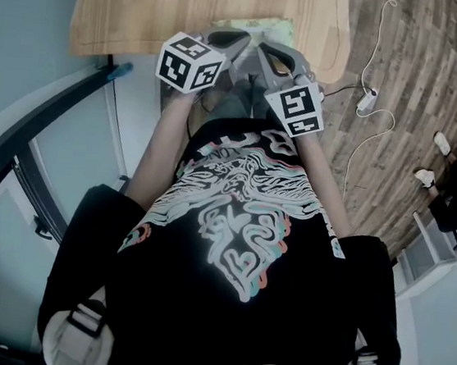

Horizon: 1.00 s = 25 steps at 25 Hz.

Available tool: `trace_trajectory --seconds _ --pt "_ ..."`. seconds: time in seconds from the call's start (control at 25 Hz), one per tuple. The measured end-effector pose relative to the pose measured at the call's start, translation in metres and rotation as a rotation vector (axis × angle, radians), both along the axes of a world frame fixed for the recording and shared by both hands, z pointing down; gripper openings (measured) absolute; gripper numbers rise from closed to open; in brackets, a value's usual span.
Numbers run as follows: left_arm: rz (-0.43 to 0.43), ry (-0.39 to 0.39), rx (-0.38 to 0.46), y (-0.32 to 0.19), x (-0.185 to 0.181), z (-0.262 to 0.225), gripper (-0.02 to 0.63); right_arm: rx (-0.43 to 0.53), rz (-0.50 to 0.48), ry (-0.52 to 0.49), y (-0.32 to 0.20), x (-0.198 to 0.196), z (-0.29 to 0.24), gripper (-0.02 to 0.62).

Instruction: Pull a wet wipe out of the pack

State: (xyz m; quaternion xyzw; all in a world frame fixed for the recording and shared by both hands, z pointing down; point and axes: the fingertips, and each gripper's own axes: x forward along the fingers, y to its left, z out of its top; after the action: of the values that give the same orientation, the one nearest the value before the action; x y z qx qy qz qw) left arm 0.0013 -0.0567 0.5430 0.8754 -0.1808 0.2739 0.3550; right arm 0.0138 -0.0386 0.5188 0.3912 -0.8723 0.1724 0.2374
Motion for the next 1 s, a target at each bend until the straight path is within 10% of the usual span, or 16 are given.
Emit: trace_trajectory --seconds 1.0 --pt "-0.048 0.054 -0.043 -0.001 -0.004 -0.012 -0.006 -0.089 -0.133 0.11 -0.002 -0.021 0.015 0.057"
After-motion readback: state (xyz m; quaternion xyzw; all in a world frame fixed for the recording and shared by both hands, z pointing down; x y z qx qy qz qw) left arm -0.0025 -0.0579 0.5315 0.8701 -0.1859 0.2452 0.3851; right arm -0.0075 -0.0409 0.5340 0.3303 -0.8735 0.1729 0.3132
